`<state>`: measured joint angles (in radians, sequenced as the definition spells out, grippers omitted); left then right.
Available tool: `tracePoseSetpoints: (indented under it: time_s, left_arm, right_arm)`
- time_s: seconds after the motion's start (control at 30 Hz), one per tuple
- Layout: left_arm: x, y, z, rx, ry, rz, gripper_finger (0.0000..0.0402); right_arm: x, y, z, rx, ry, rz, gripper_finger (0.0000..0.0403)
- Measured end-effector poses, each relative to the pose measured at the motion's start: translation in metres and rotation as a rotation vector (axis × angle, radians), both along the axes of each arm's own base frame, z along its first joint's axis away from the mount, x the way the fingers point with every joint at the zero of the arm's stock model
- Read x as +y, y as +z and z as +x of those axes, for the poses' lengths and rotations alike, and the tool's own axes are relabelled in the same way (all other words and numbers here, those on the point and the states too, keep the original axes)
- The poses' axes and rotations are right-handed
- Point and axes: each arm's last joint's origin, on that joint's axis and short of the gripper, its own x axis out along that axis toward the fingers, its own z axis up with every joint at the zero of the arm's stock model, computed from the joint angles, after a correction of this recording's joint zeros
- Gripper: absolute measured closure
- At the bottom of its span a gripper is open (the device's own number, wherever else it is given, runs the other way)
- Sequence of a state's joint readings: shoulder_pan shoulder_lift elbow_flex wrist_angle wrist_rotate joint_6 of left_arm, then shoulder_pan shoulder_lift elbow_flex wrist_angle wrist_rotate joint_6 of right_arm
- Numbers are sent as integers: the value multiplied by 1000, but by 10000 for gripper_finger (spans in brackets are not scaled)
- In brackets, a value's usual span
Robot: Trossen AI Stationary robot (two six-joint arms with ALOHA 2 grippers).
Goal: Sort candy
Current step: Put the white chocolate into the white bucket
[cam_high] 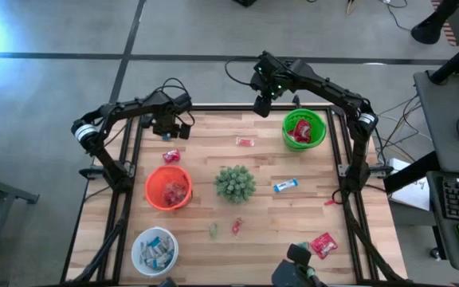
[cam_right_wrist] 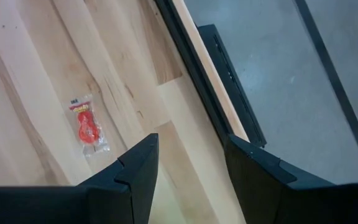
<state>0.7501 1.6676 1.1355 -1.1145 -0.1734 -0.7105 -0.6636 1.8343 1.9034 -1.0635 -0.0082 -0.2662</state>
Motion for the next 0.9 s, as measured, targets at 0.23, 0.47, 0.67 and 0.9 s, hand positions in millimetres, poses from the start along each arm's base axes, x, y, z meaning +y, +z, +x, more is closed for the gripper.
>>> tracePoseSetpoints:
  time_s: [0.23, 0.47, 0.67, 0.9]
  left_arm:
    - [2, 1, -11, 48, -43, -58, 278]
    - [9, 4, -28, 81, -91, -120, 278]
    - [18, -1, -37, 75, -52, -117, 278]
    - [23, -5, -39, 49, -61, -89, 278]
  right_arm:
    - [0, 0, 0, 6, 27, -14, 227]
    - [-1, 1, 2, -8, 36, -32, 227]
    - [-2, 1, 2, -11, 35, -34, 227]
    - [-2, 1, 2, -17, 19, -27, 227]
